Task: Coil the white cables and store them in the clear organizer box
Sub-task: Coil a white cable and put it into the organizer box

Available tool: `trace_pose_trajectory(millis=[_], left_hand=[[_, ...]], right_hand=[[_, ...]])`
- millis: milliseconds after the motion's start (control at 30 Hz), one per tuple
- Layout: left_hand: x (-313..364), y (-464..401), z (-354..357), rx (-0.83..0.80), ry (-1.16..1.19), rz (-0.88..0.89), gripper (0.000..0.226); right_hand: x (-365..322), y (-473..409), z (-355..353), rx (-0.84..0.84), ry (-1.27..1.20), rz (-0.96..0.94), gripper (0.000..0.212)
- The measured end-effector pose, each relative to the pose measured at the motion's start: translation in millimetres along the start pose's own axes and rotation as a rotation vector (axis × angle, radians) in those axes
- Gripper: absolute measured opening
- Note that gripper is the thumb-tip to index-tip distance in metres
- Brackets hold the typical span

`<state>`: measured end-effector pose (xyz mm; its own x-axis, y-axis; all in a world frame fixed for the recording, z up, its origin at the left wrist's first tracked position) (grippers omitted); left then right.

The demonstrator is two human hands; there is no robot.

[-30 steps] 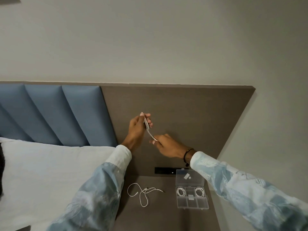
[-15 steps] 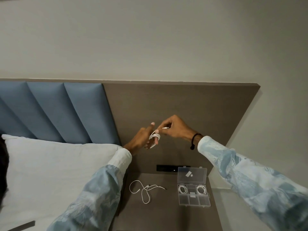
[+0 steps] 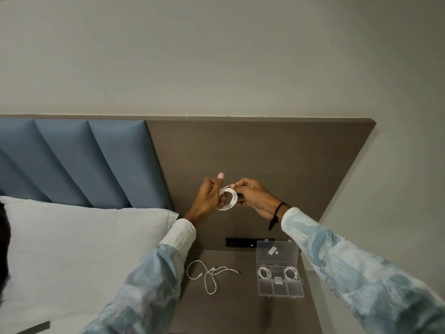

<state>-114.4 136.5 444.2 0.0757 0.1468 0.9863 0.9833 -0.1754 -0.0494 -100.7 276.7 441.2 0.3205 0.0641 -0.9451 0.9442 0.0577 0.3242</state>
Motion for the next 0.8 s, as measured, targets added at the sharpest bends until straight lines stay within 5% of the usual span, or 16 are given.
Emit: trace_pose_trajectory(millis=[267,500,800], left_hand=[[3.7,-1.1,9.0,-0.285,0.0,0.021,0.032],[5.5,-8.9,-3.8,0.007,-0.115,0.222,0.029],[-3.9,-9.7,-2.2,-0.025,0.014,0.206,0.033]], right_hand=[[8.8,-0.8,-13.7,0.031,-0.102,0.089,0.01],[10.3,-0.1,-12.9,-0.015,-0.198,0.126,0.021],[12.7,-1.6,-16.8,-0.053,-0.057,0.111,0.021]])
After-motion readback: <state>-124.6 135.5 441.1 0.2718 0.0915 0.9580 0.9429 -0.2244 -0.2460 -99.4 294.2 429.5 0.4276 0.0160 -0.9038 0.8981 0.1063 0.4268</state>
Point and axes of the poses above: each hand's wrist, its own y-axis away from the middle knuckle, its own z-axis out of the palm, x = y × z, the point moved 7 cm from there along -y, towards the middle knuckle, and after that the axes turned 4 degrees about z, right-handed, at the moved point
